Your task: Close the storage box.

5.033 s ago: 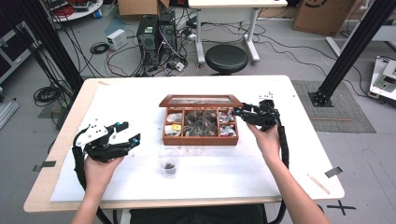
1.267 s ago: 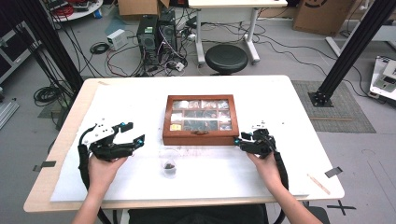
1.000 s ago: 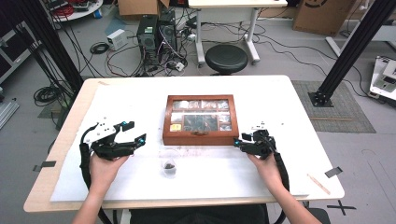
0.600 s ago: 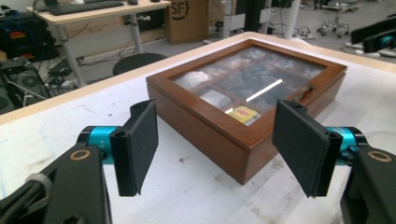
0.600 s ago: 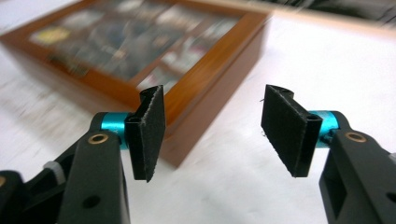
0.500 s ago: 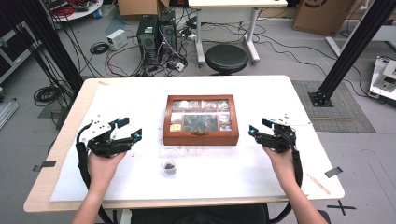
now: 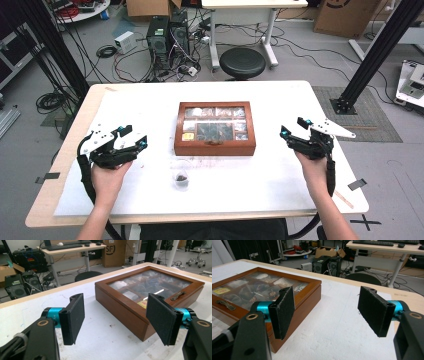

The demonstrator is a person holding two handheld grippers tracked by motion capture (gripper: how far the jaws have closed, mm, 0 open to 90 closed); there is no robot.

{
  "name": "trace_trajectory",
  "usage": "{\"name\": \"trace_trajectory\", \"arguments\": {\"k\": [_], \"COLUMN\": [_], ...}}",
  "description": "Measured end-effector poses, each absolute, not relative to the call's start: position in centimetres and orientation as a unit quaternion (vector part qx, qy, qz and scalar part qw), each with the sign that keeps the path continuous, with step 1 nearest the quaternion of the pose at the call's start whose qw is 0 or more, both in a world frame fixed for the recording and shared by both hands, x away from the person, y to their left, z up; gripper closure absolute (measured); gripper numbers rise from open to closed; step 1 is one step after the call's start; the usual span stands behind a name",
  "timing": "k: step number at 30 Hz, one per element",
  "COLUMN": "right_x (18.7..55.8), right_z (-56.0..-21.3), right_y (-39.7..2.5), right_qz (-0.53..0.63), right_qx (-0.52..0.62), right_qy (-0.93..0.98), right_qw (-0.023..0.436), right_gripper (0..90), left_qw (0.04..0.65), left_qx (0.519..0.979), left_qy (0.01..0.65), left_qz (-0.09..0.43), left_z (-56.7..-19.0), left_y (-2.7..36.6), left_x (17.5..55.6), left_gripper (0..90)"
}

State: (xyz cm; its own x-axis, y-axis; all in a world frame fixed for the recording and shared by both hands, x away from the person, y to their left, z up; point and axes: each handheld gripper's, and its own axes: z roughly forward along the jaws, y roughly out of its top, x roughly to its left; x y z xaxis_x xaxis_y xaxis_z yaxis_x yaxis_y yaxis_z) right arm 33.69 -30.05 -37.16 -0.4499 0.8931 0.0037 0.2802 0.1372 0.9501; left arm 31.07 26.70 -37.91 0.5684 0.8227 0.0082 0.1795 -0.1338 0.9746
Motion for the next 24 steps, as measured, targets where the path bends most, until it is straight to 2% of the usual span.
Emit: {"name": "trace_trajectory", "arguments": {"k": [24], "right_x": [34.23], "right_z": [-37.82], "right_y": [-29.81], "right_qz": [0.493], "right_qx": [0.424], "right_qy": [0.699], "right_qw": [0.299], "right_gripper": [24.9], "left_qw": [0.550], "left_qx": [0.689], "left_qy": [0.366], "left_qz": [0.296], "left_z": [-38.04], "left_y": [27.12], "left_x": [31.00], "left_gripper": [31.5]}}
